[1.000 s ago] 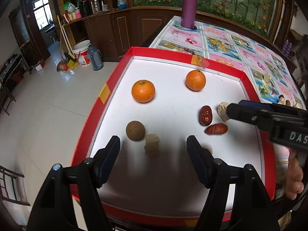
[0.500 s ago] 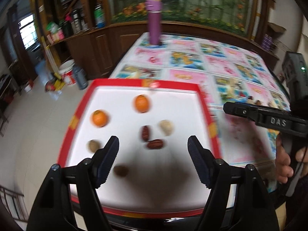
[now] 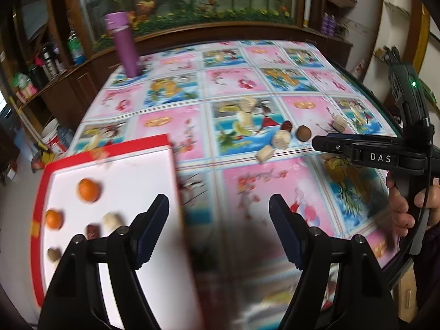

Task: Organize fruits
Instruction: 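Move the right tool to a brown round fruit while the left tool approaches a beige cube, then grasp the brown round fruit with the right tool while the left tool grasps the beige cube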

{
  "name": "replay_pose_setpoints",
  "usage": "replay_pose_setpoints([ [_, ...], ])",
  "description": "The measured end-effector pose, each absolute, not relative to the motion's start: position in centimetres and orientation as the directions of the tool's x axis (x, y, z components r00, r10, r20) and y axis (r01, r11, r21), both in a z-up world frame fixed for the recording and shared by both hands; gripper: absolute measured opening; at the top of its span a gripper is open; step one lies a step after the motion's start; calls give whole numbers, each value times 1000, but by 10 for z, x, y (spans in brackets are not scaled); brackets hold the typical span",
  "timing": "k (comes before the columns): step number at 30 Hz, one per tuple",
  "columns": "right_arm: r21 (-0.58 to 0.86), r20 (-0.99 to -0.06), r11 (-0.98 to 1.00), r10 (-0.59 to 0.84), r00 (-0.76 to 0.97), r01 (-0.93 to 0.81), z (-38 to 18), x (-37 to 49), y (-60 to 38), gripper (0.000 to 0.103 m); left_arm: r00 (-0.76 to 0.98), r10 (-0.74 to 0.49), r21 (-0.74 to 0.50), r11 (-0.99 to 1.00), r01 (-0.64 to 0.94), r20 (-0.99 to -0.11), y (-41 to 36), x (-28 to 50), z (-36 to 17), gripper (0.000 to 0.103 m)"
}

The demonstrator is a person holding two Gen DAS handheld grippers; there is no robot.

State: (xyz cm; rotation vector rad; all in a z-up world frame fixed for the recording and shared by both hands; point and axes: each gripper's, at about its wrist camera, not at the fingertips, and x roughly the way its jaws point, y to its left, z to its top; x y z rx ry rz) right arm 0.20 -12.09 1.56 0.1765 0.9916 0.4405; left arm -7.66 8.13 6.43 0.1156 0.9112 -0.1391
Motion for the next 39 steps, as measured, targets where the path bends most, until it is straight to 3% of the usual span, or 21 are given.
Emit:
replay_pose_setpoints([
  [9, 352, -777, 903, 429, 461, -247, 0, 30, -127, 44, 556, -104, 34, 972, 232, -824, 48, -30, 38, 76],
  [12, 352, -778, 902, 431, 457, -252, -4, 34, -126, 37, 544, -121, 22, 968, 249, -830, 43, -22, 32, 76],
  [19, 328, -778, 902, 426, 462, -281, -6, 35, -123, 34, 533, -142, 28, 954, 299, -834, 30, -9, 25, 75],
  [23, 308, -779, 903, 420, 466, -300, -6, 35, -121, 34, 514, -151, 22, 949, 315, -844, 29, 1, 19, 62],
  [27, 296, -781, 904, 414, 467, -308, -6, 37, -119, 34, 491, -169, 2, 945, 328, -854, 28, 8, 12, 59],
  [29, 288, -780, 905, 411, 472, -312, -7, 37, -118, 34, 475, -179, -10, 941, 337, -862, 27, 10, 8, 45],
  [34, 274, -784, 908, 403, 473, -318, -7, 36, -116, 34, 475, -194, -24, 940, 340, -858, 29, 10, 7, 41],
  [39, 269, -781, 906, 403, 477, -326, -7, 36, -115, 34, 473, -199, -30, 939, 342, -858, 29, 7, 7, 27],
])
